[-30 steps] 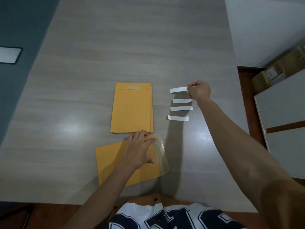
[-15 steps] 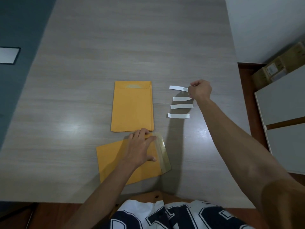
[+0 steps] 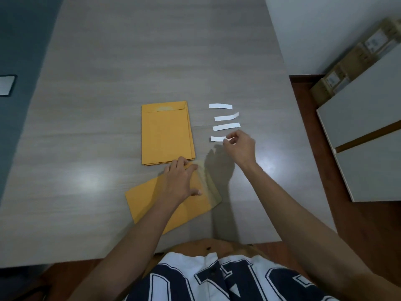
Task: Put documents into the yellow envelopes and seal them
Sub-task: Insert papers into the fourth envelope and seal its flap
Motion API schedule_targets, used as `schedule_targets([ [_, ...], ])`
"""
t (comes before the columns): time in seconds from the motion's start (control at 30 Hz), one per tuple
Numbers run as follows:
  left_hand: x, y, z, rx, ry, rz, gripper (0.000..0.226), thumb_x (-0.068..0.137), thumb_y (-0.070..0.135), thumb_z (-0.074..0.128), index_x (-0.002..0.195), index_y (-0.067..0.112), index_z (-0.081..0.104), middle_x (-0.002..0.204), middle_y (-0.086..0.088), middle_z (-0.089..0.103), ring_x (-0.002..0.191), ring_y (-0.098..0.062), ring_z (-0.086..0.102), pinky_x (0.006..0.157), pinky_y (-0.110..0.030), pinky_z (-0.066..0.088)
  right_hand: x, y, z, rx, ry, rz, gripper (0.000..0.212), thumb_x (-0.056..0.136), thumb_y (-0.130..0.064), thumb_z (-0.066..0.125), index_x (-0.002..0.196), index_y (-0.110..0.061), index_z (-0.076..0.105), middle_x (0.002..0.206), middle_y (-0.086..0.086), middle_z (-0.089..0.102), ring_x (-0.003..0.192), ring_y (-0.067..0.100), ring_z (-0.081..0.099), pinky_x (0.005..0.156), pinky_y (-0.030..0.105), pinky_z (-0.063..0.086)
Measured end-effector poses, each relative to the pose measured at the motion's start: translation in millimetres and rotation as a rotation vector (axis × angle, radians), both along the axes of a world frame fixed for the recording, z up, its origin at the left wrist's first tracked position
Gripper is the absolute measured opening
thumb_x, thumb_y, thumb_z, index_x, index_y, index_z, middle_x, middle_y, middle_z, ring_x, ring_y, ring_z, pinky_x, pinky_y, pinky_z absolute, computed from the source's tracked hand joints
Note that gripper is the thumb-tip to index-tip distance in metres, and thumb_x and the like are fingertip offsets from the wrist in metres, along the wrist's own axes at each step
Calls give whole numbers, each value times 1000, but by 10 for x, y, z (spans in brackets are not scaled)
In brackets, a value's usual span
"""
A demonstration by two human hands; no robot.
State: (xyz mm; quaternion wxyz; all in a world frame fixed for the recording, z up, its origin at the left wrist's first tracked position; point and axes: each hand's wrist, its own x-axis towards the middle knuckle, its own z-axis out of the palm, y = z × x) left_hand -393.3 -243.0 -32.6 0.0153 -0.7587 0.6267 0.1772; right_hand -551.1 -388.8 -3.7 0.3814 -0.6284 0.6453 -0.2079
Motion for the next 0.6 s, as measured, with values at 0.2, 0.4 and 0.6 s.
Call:
schedule_targets([
  [0.2,-88,107,-31,-40,-16,119,85,59,74,71,129,32,52,122,-1,42,115,-23,42,93,-38,38,-311,885,-247,131,195,167,31,74,-42,74,96,-21,66,85,-3,65,84,15,63,73,29,53],
  [0.4,-194,186,-49,-55,-18,163,69,72,65,66,128,28,54,117,-4,43,111,-25,42,91,-40,42,-355,1295,-331,47,409,256,66,65,-57,79,116,-22,57,112,1,50,108,20,44,87,36,49],
  [0.6,-138,245,-36,-68,58,99,61,76,51,67,131,26,53,114,-4,43,109,-24,42,88,-38,42,-357,1316,-342,7,388,242,63,65,-46,84,114,-19,55,113,4,48,108,23,43,88,37,46],
])
